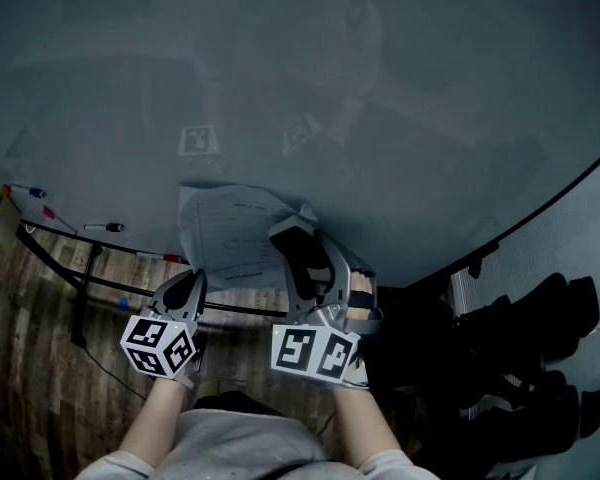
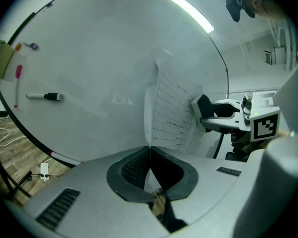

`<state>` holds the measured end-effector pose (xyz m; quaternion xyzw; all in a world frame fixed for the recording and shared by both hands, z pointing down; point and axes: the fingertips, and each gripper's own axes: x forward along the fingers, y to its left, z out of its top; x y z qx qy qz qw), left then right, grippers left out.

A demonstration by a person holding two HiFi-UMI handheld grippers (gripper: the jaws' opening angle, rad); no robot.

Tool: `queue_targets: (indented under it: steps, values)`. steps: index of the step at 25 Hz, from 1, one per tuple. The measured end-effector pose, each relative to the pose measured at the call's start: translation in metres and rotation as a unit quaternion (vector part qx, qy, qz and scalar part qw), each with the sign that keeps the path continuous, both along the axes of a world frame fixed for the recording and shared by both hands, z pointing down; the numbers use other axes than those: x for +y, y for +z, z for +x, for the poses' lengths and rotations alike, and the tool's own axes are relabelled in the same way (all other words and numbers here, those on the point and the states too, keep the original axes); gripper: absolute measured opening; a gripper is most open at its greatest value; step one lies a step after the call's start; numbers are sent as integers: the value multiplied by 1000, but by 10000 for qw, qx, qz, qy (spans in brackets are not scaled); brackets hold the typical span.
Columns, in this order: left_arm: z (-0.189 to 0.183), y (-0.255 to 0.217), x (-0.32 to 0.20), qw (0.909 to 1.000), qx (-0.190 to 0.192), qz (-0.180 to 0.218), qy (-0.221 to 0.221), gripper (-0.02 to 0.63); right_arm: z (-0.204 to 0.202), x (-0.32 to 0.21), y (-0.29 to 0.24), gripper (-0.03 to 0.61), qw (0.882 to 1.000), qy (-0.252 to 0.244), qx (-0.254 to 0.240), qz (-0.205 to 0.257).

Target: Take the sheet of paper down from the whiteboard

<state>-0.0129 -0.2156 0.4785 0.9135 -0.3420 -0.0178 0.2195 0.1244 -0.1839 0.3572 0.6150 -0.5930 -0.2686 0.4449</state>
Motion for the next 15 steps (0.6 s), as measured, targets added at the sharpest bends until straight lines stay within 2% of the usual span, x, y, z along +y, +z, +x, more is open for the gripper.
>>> queue_targets:
  steps: [15]
  values:
    - [-14,6,-6,9993,124,-186,-284,16,5,2,0,250,10000,29,-11,-26]
